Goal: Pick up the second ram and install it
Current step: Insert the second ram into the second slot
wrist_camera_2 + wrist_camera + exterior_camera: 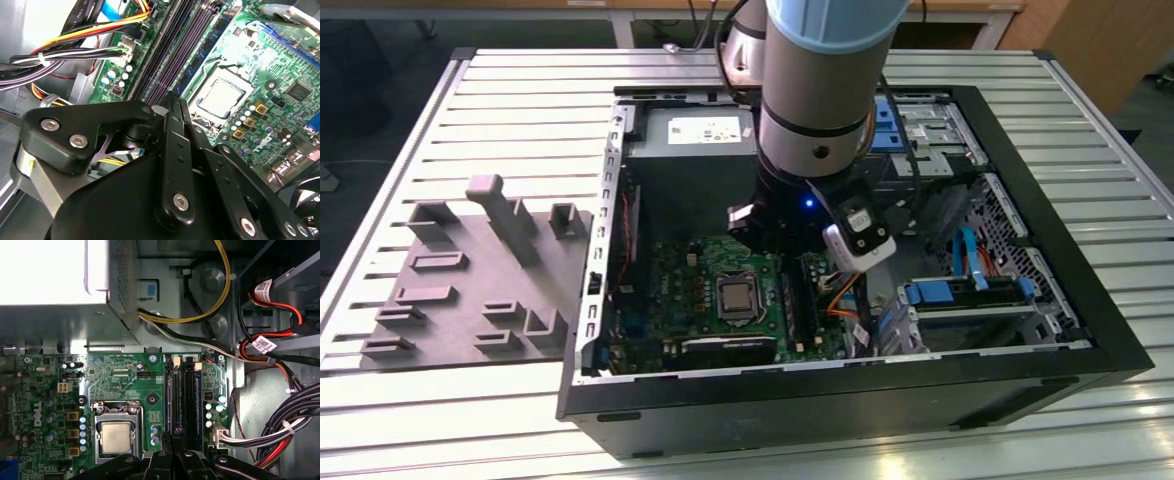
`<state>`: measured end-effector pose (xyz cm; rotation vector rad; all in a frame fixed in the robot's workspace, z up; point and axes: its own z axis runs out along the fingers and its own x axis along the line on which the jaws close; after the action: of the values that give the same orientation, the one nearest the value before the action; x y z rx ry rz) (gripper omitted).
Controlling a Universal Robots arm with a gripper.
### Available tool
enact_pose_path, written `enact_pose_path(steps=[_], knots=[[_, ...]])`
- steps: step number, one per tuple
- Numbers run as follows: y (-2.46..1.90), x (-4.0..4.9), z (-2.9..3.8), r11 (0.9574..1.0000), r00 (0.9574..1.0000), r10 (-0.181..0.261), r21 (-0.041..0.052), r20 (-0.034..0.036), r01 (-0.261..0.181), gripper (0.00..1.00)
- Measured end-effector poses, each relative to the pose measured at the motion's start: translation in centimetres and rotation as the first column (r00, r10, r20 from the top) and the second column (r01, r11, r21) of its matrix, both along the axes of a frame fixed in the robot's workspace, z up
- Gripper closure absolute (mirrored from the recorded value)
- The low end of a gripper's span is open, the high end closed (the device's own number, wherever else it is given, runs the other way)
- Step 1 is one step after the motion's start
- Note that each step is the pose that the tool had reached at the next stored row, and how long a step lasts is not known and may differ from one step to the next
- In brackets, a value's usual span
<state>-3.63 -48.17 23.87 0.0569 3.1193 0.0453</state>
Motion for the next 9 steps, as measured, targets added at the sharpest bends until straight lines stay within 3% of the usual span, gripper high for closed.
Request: enact_pose_path(steps=[9], knots=[[0.0, 0.39, -0.02, 1.0, 1.0, 0.0, 0.0, 0.0, 0.0, 0.88]])
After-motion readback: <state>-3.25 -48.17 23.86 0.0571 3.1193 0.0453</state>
